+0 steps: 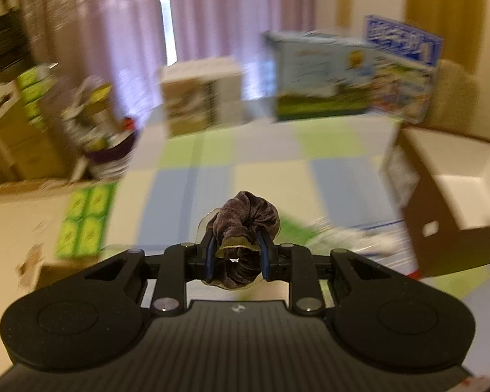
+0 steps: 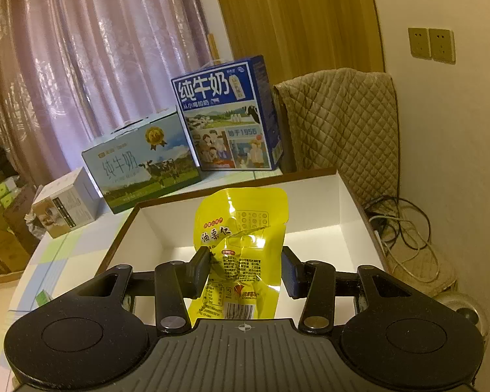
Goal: Organize objects
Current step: 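Grasp the dark scrunchie with the left tool while the right tool carries the pouch, then lower the scrunchie and pouch into the brown box and open both tools, then withdraw both tools from the box back over the table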
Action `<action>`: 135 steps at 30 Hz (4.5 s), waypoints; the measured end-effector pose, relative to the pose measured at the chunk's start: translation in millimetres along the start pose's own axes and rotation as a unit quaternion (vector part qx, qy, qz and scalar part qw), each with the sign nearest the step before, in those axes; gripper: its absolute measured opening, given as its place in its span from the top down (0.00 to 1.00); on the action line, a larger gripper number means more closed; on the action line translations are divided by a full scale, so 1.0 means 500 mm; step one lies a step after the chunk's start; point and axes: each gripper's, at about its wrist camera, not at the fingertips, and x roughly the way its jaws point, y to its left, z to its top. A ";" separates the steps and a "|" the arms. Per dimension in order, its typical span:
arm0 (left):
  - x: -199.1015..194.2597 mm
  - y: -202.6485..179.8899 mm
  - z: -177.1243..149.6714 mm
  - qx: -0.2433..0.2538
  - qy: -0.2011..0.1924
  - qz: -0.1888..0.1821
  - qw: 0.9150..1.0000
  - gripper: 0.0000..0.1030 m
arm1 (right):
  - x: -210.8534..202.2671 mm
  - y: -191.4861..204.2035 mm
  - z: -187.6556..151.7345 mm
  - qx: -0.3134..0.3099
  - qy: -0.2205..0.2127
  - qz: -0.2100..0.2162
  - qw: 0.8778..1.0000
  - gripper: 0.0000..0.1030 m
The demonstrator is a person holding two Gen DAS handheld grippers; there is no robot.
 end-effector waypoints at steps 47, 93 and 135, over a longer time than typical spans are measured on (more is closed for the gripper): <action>0.169 -0.638 0.098 0.099 0.067 -0.161 0.980 0.54 | 0.104 -0.093 -0.022 0.020 0.063 0.026 0.997 0.59; -0.025 -0.371 0.044 0.019 0.033 -0.171 0.985 0.14 | -0.069 0.035 -0.069 -0.006 0.017 0.079 0.997 0.30; -0.081 -0.018 -0.239 -0.086 0.093 -0.018 0.992 0.14 | 0.033 0.290 -0.298 -0.105 0.159 0.181 0.965 0.72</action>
